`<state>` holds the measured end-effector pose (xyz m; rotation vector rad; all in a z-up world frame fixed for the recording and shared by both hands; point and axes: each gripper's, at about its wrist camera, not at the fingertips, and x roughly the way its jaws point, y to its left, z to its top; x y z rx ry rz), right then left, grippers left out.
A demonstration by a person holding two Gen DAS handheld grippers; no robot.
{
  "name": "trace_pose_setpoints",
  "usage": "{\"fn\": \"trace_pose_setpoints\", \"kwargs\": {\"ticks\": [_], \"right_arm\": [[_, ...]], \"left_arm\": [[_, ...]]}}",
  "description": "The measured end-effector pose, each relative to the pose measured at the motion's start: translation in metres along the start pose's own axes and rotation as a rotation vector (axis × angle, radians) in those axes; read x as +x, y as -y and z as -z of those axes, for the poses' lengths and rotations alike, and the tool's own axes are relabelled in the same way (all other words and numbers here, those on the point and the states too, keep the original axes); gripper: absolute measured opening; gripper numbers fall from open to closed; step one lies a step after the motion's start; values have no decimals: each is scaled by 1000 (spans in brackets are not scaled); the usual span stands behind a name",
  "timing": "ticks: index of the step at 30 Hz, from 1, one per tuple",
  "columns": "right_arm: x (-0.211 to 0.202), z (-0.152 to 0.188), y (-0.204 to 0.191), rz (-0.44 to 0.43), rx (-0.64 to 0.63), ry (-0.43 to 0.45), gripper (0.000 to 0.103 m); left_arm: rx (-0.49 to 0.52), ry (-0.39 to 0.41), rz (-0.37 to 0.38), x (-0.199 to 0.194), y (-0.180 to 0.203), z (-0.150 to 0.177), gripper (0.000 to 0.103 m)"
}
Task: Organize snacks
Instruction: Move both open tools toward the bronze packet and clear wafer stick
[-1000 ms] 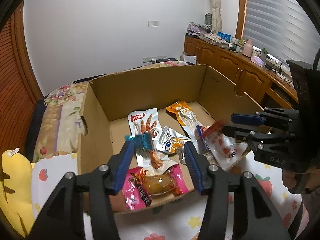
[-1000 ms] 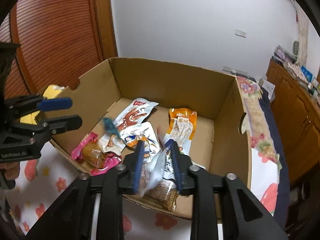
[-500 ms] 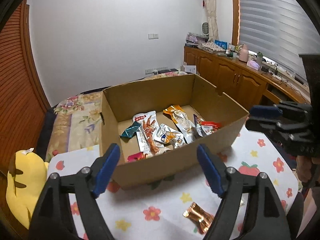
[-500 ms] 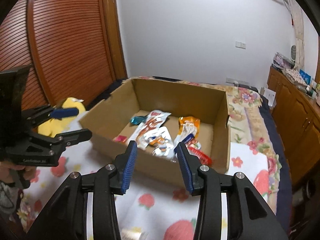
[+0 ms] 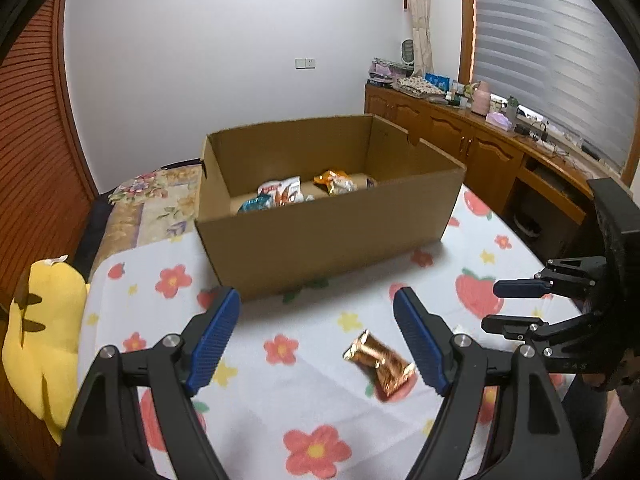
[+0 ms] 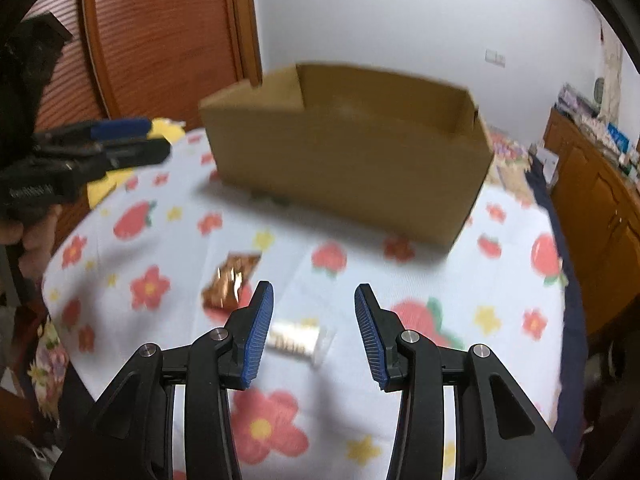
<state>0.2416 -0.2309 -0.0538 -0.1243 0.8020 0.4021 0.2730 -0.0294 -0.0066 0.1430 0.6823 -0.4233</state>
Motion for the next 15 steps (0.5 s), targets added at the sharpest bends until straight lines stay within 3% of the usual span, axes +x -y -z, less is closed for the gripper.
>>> {"fn": "trace_pose_setpoints", "kwargs": {"ticks": [6, 15], "right_arm": [[17, 29, 4, -2, 40, -63, 43], [30, 44, -1, 17, 34, -104, 43]], "left_arm": [[-15, -29, 14, 5, 5, 32, 80], [-12, -63, 13, 13, 11, 57, 80]]}}
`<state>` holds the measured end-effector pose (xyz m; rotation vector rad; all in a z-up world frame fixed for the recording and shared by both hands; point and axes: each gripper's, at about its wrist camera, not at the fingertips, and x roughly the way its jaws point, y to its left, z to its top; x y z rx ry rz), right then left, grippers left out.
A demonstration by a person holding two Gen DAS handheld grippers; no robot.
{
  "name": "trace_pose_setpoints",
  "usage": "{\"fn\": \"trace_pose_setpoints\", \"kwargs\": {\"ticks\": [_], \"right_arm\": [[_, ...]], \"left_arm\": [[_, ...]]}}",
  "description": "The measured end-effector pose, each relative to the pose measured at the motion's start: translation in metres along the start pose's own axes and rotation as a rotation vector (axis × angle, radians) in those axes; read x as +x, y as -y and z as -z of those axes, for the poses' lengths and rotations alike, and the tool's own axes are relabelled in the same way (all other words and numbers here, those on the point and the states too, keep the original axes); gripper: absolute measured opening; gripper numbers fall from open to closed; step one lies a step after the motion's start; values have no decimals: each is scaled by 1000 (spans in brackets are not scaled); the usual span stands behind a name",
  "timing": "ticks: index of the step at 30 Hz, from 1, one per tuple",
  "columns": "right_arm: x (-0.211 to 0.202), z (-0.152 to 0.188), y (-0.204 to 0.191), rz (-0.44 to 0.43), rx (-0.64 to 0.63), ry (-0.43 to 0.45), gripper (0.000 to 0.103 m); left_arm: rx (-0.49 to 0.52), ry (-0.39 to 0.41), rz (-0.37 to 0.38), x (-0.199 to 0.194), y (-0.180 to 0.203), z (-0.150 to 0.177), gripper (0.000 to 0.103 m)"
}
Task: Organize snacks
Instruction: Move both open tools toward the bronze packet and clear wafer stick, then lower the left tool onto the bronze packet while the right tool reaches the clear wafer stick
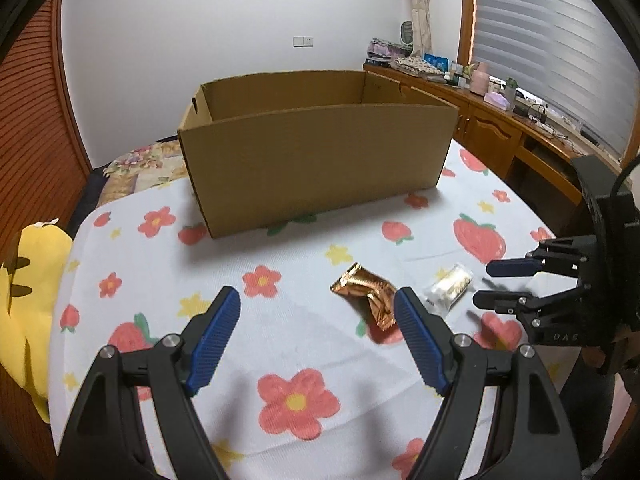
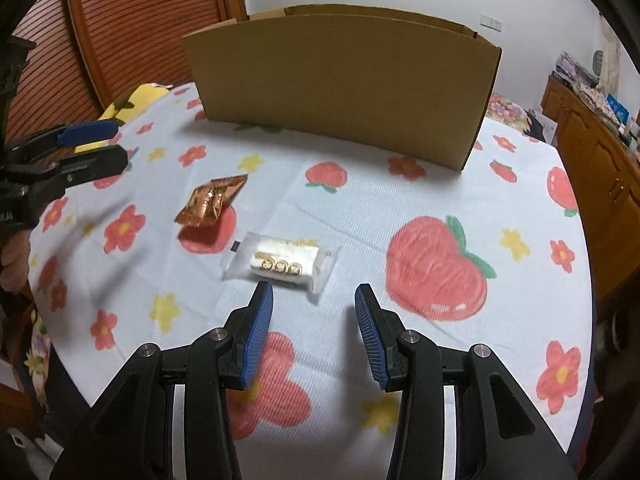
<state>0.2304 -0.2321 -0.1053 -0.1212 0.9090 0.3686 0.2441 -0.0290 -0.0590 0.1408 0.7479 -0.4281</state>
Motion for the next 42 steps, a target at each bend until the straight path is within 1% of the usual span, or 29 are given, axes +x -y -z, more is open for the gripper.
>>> {"fn": "trace_pose_setpoints", "kwargs": {"ticks": [5, 13, 19, 22, 24, 26, 28, 31, 37, 42], "right_arm": [[5, -4, -5, 15, -14, 0, 43], [17, -16, -15, 24, -48, -8, 43], [25, -25, -18, 15, -60, -12, 43], [29, -30, -23, -6, -94, -19, 43], [33, -35, -26, -4, -112, -27, 46], [37, -39, -29, -11, -136, -34, 54], [39, -44, -35, -16, -182, -36, 60], [43, -50, -42, 5, -245, -41, 60], [52, -63, -41, -43, -275, -63, 60], [61, -71, -48, -67, -366, -68, 61]], "left_arm": [[-24, 3, 7, 2, -2, 7, 80], [-27, -23, 9, 9, -7, 16, 80], [-31, -36, 20, 15, -4, 19, 80], [-35, -41, 26, 18, -3, 20, 80], [-35, -43, 27, 20, -2, 20, 80], [-35, -44, 26, 20, -2, 20, 80], [-38, -44, 24, 20, -4, 20, 80], [-45, -50, 19, 21, -7, 21, 80], [-56, -55, 18, 24, -11, 21, 80], [-58, -57, 18, 27, -12, 21, 80]]}}
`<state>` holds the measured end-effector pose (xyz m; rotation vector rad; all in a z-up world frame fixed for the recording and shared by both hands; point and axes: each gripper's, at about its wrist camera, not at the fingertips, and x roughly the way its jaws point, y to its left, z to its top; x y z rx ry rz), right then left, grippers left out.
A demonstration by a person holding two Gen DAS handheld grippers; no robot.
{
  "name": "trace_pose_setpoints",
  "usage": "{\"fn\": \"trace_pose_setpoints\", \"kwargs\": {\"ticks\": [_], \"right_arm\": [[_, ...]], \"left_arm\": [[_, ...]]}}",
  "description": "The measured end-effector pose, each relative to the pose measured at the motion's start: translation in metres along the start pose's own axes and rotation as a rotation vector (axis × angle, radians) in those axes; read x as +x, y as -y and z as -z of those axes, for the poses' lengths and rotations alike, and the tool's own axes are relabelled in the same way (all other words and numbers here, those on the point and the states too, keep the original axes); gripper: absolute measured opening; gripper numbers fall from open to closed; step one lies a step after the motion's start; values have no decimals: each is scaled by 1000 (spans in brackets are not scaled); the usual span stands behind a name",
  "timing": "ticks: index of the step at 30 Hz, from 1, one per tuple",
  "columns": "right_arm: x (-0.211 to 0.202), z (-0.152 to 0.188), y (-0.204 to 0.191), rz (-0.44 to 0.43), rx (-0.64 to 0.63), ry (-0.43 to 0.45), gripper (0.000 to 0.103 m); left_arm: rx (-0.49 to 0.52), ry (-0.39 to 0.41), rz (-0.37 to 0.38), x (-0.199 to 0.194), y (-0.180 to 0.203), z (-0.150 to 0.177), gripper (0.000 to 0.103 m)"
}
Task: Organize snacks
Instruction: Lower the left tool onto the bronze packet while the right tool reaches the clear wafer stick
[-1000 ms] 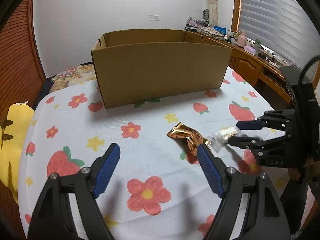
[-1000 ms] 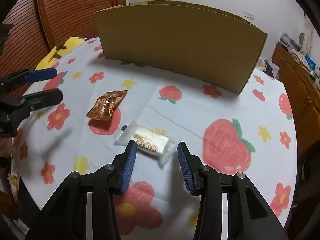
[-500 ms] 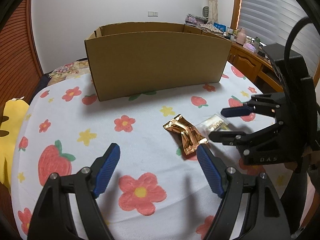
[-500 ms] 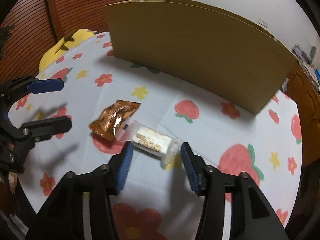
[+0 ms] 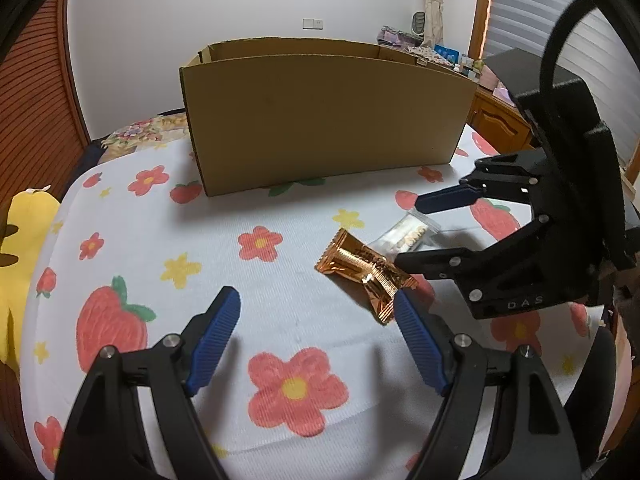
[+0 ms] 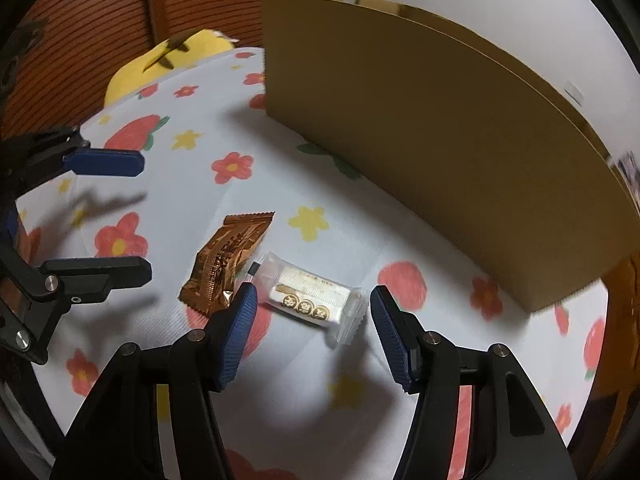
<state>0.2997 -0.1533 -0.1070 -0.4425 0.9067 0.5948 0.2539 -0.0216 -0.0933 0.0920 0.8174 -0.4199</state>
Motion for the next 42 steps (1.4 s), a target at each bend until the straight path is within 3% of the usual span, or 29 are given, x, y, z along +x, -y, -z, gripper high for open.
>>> {"fn": "trace_pose_setpoints", "kwargs": {"ticks": [5, 10, 14, 22, 27, 30, 37, 42], "right_arm": [[8, -6, 2, -31, -28, -23, 61], [11, -5, 9, -120, 32, -30, 45], [6, 2, 10, -152, 37, -33, 42], [-11, 22, 14, -97, 116, -9, 42], [-25, 36, 19, -56, 148, 20, 42], [-31, 43, 24, -48, 175, 30, 42], [-40, 54, 29, -26, 190, 47, 42], [-45, 55, 26, -24, 185, 64, 42]], "left_arm": [[-16, -8, 2, 5, -4, 0, 80], [-42, -16, 16, 11, -7, -2, 80], [-56, -21, 30, 16, -6, -4, 80], [-114, -44, 85, 31, 7, -15, 79], [-156, -82, 78, 47, 16, -22, 68], [-147, -85, 21, 51, 22, -24, 60], [-64, -90, -64, 51, 33, -16, 57], [-49, -83, -78, 44, 30, -10, 53]]}}
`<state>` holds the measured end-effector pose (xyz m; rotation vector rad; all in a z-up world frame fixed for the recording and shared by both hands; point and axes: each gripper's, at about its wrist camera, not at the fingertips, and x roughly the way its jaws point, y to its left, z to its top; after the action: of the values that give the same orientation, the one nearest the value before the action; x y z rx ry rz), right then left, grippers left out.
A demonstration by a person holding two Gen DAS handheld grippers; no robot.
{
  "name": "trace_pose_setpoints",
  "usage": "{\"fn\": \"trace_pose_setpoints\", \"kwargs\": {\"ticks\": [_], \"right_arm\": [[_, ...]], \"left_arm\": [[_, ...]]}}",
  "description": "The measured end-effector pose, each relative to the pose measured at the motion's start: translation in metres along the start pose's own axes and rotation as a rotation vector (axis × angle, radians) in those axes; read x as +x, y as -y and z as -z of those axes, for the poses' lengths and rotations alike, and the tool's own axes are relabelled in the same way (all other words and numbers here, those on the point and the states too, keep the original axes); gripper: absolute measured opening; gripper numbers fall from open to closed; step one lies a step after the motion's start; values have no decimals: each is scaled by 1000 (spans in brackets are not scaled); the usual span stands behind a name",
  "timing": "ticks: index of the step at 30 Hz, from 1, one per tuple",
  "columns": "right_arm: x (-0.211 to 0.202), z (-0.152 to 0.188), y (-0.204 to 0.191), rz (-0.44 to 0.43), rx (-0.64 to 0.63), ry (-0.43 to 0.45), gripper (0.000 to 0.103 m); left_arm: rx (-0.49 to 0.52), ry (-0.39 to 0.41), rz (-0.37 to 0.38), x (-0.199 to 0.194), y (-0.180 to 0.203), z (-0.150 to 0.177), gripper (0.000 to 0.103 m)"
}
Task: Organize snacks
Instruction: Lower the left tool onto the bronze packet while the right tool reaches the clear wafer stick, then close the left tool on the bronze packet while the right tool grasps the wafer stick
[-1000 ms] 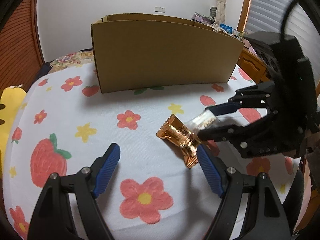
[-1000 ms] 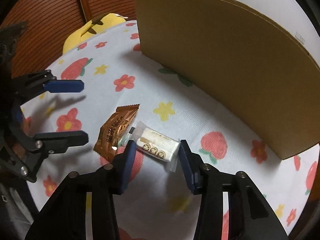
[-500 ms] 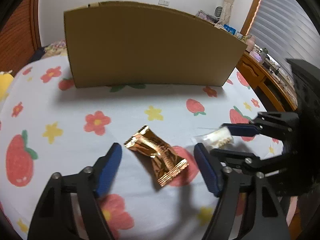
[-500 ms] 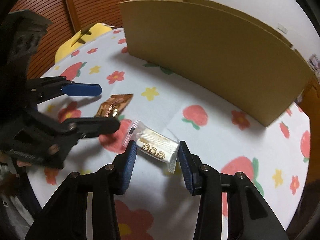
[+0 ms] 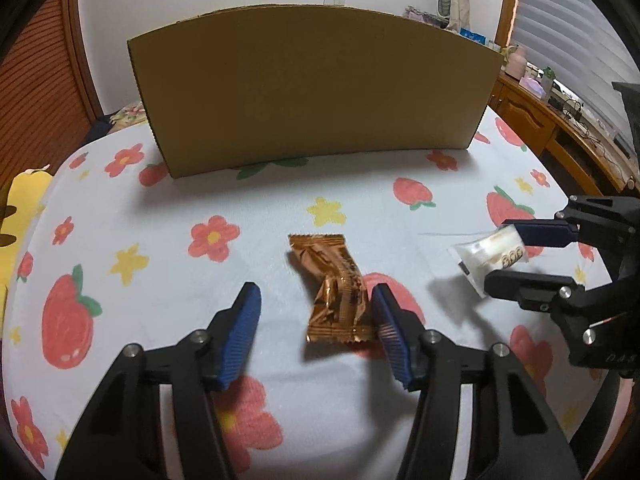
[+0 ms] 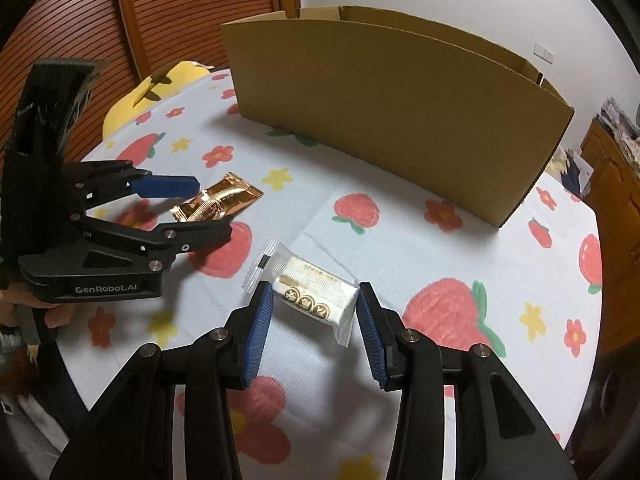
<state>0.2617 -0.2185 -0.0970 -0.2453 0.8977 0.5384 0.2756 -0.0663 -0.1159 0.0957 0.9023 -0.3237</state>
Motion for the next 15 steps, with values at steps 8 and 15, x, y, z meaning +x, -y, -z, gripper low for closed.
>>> {"fn": "trace_pose_setpoints", "kwargs": {"ticks": [8, 15], "right_arm": [[-4, 2, -2, -6, 14, 16, 42], [-12, 1, 2, -3, 30, 32, 42]], "left_arm": [[21, 12, 6, -4, -2, -3, 13], [70, 40, 16, -11, 10, -5, 9]]}}
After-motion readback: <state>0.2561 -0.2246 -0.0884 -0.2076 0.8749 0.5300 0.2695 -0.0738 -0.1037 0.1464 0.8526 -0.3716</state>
